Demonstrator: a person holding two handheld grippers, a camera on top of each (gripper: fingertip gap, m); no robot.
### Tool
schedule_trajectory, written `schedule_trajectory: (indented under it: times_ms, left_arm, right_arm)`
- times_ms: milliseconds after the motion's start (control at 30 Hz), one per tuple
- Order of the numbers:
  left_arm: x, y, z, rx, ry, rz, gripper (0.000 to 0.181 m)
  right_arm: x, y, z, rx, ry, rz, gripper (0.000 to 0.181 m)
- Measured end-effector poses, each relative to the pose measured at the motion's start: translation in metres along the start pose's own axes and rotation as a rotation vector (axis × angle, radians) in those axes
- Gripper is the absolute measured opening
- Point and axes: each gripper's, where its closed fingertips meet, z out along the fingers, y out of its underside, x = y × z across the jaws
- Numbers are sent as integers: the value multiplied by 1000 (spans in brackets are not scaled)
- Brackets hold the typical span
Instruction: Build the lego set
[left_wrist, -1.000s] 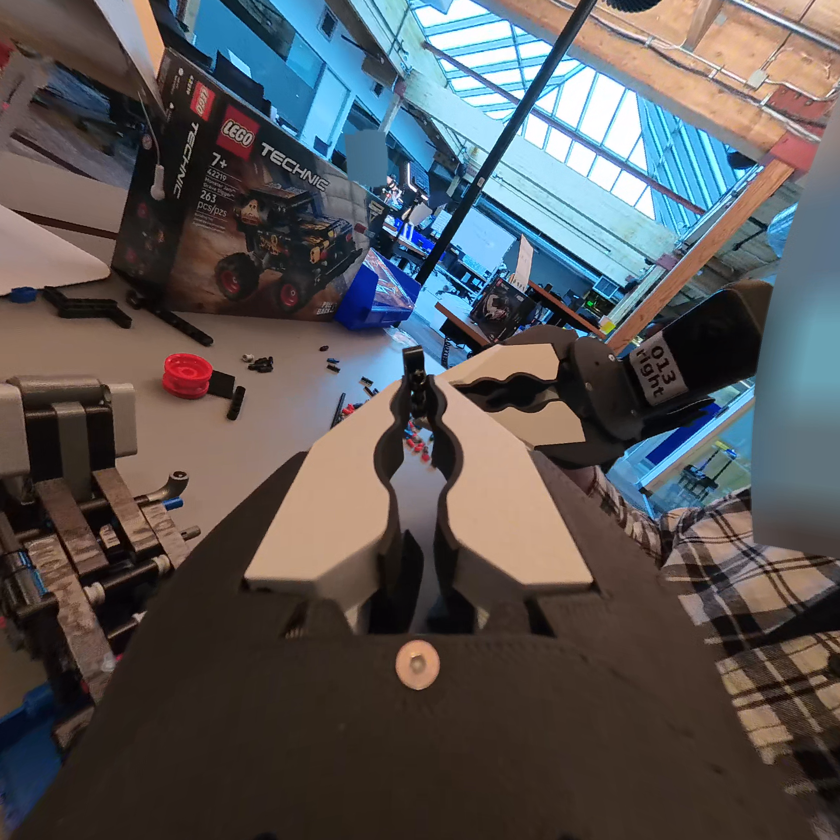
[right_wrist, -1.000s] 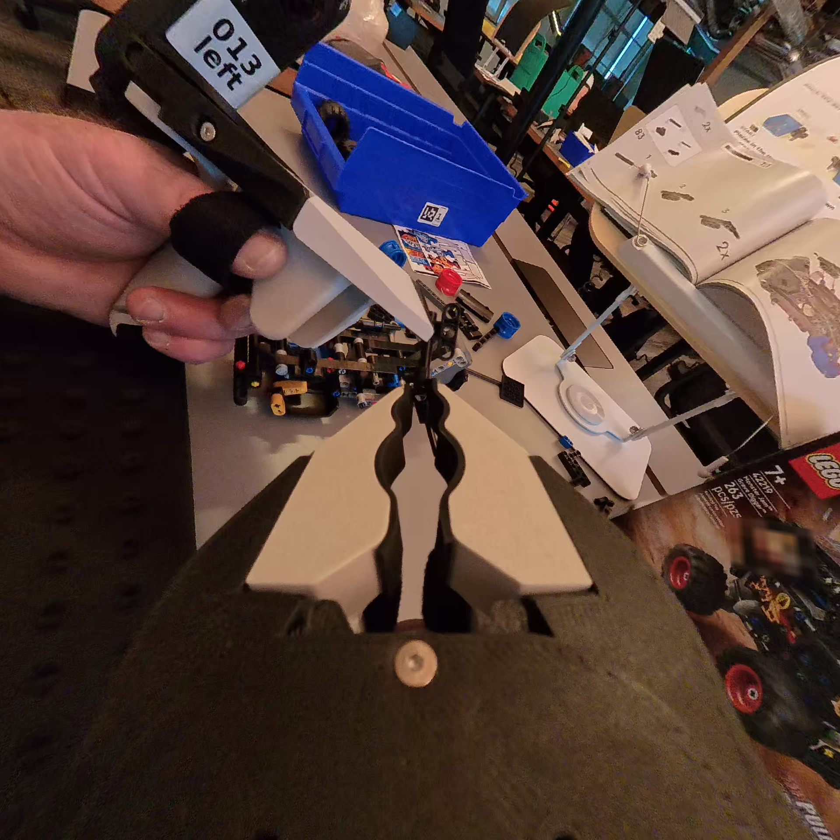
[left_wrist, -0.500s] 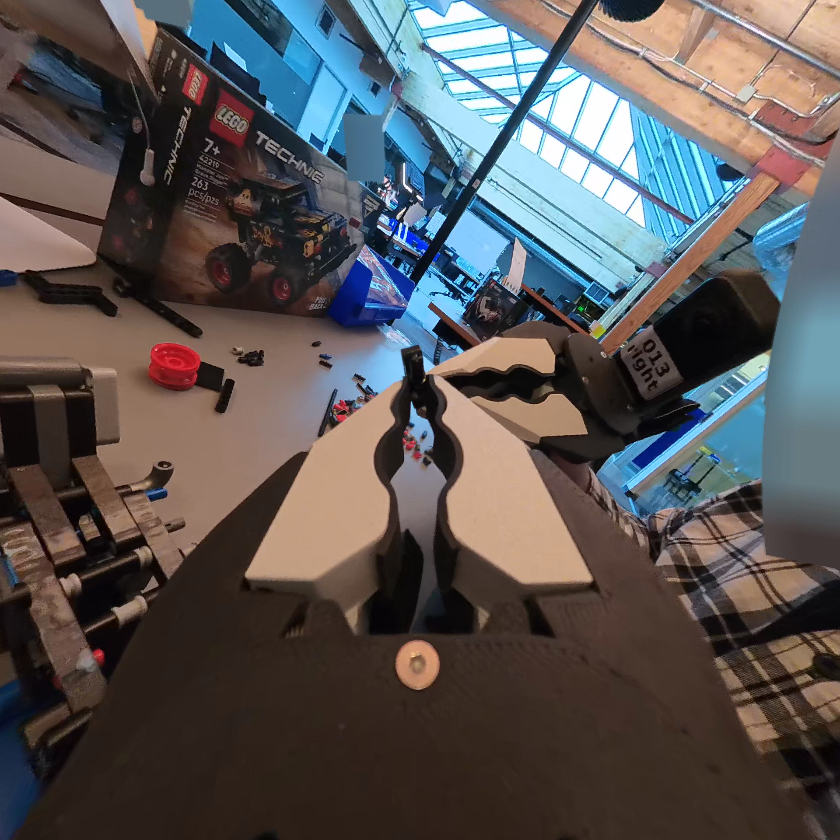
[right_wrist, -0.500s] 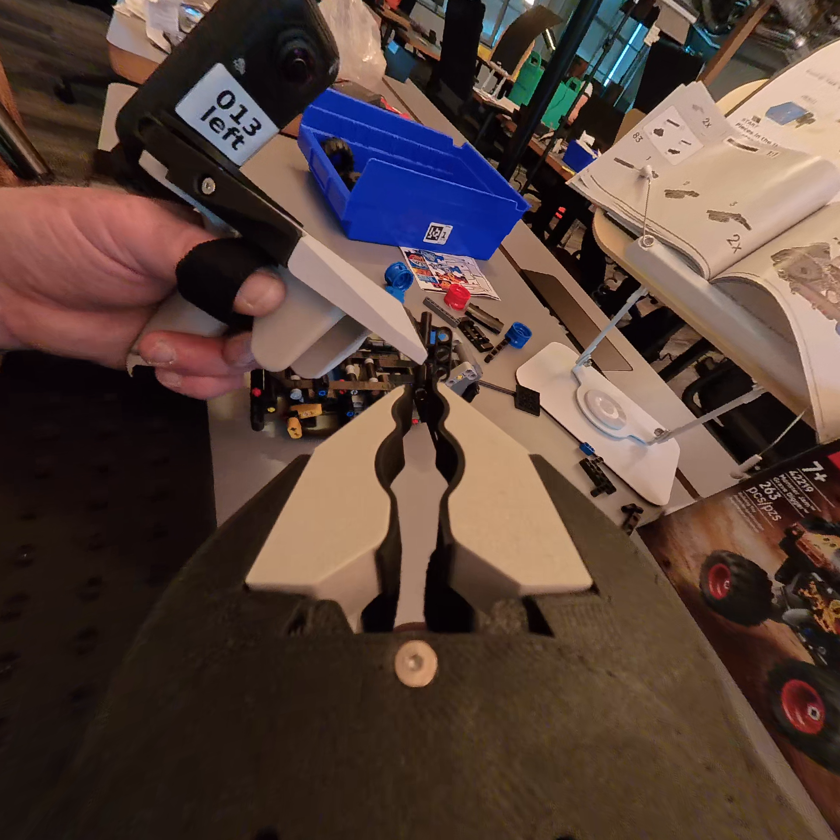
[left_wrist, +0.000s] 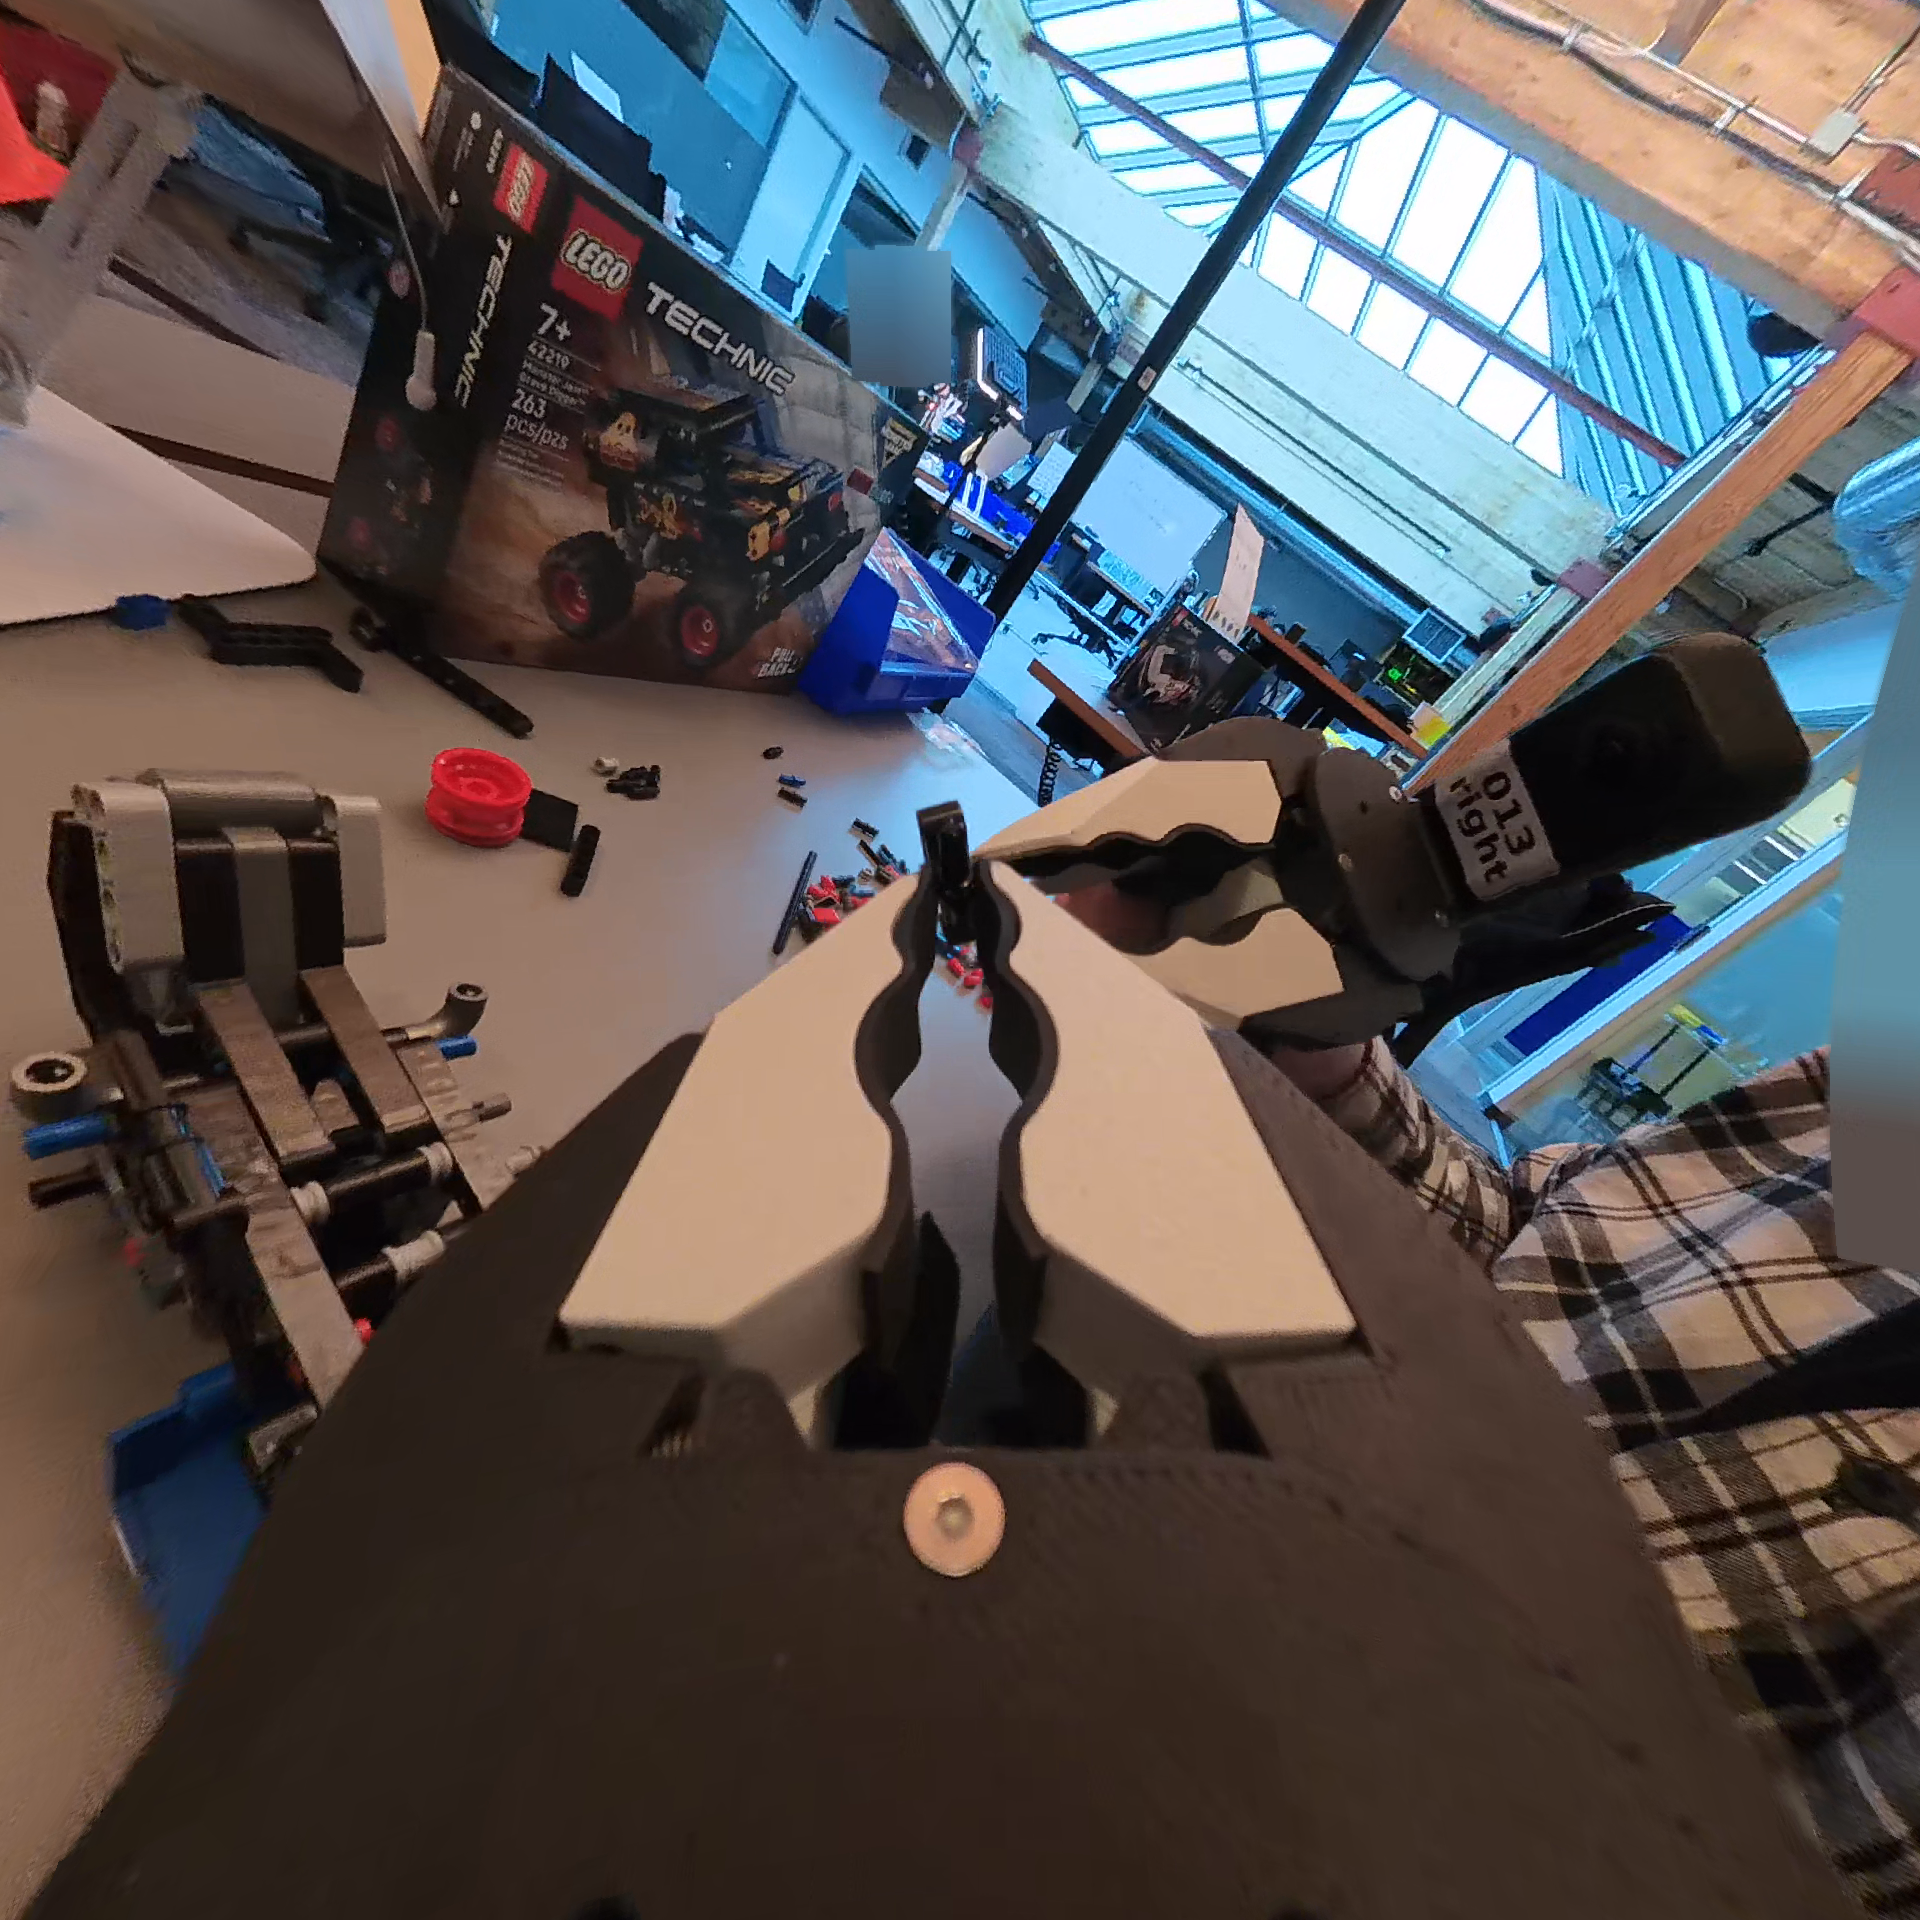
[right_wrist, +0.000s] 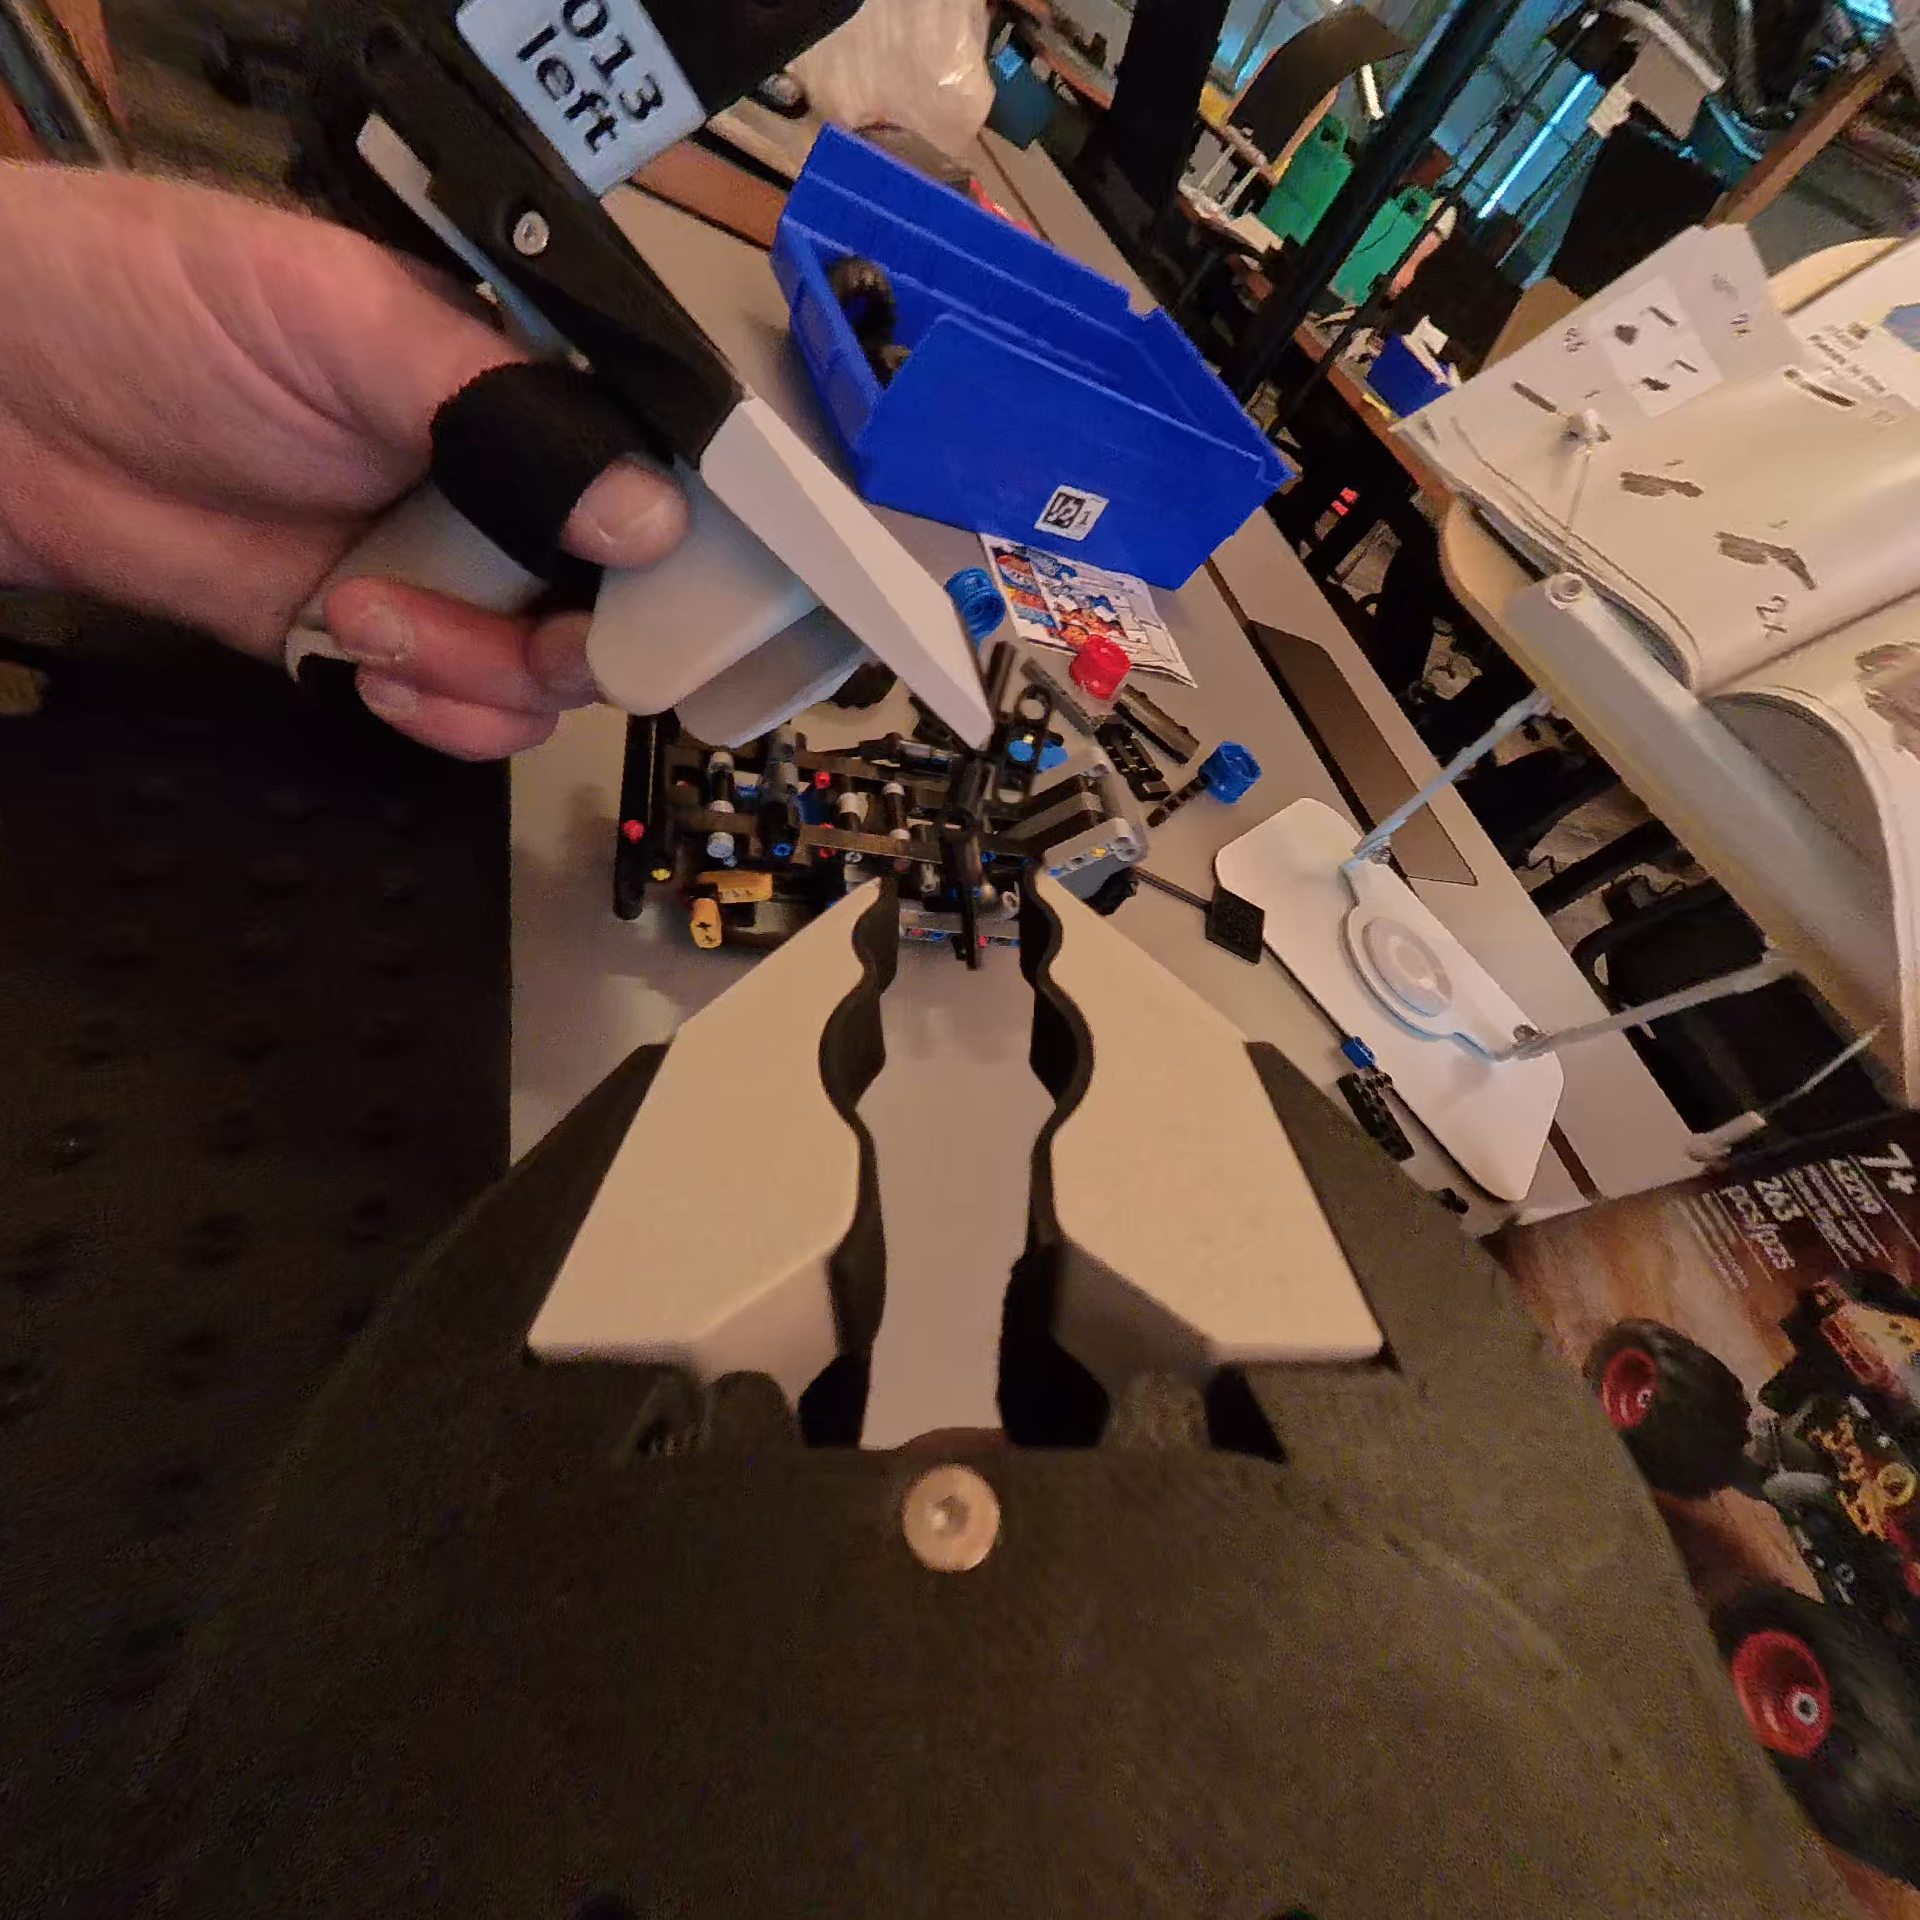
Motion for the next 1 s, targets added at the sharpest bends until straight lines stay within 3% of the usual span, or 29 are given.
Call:
schedule_trajectory:
  times_ms: [133, 1000]
  left_arm:
    - [1, 2, -3, 10, 7, -15, 5]
    - [-10, 5, -6, 51, -39, -41, 4]
  right_arm:
    - [-11, 2, 10, -39, -27, -30, 5]
    - [-10, 4, 14, -48, -27, 61, 3]
